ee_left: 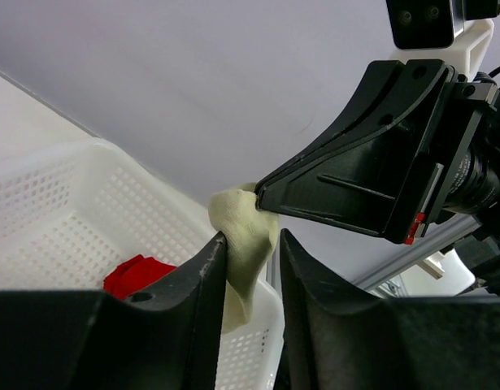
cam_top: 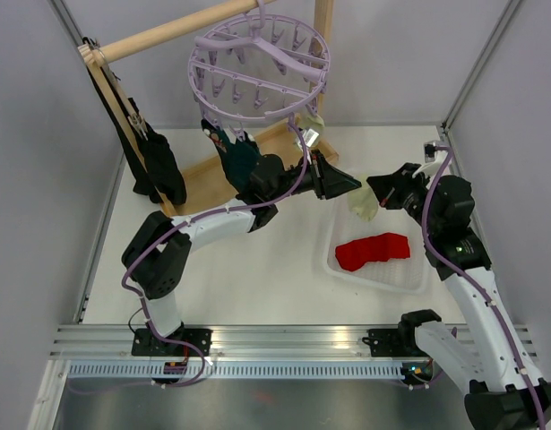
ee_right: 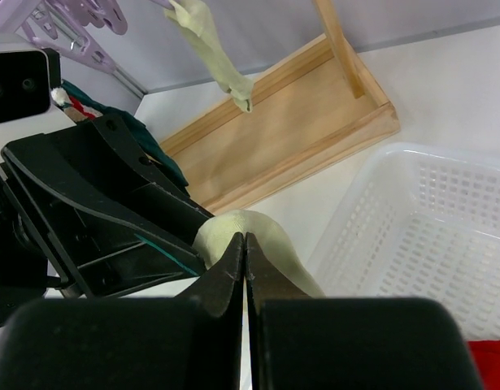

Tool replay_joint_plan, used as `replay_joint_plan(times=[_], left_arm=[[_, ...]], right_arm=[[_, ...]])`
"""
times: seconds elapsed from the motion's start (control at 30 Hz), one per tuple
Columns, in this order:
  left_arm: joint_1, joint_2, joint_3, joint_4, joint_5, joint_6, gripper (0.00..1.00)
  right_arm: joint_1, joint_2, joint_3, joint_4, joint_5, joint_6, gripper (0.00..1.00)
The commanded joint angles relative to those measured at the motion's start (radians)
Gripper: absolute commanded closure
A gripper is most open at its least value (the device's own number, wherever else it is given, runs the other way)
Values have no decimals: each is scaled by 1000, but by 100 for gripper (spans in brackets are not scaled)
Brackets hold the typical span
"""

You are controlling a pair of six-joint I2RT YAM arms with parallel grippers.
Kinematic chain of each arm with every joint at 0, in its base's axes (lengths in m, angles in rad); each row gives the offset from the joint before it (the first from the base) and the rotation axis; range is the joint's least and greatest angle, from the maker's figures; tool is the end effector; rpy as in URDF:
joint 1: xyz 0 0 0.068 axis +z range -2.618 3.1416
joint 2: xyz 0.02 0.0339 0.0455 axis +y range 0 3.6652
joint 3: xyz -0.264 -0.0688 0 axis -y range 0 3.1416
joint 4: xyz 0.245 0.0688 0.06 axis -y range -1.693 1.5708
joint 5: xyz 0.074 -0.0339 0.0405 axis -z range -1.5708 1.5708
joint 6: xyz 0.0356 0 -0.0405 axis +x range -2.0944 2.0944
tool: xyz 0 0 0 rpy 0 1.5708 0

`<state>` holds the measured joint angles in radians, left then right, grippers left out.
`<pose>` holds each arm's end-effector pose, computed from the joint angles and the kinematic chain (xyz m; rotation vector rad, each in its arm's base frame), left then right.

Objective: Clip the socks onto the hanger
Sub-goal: Pick up the sock from the bin.

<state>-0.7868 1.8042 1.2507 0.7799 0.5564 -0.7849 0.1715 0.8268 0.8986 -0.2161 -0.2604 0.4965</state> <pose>0.2851 -0.3125 0.3160 0.5423 1.5067 -1.6440 0.1842 0.0412 0.3696 0.0876 1.7612 0.7137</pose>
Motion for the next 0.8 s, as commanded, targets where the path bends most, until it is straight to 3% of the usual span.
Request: replay_joint_plan(times=[0.0,0.27,0.3,0.4,0.43,0.53,0.77], left_arm=[[-6,7,39,48,23,-37,65],[-6,-11,20,61,31,-42,97],[-6,-17,12,59,27,-40,98],[-8,-78,-40,-5,-30,-1,98],[-8,-129,-78,-27,-76,33,98],[-8,-213,-157,-132,-165,105,98],[-8,-521,-329,-369,-378,203,98]], right_arm=[[17,-2,40,47,16,-13,100],[49,1,42,46,44,-27,100],[52,5,43,38,47,-27,100],[59,15,59,21,70,-45,81],[60,18,68,18,84,-55,69],[60,46,95,23,95,-85,54],[65,292,216,155,53,-139,46]])
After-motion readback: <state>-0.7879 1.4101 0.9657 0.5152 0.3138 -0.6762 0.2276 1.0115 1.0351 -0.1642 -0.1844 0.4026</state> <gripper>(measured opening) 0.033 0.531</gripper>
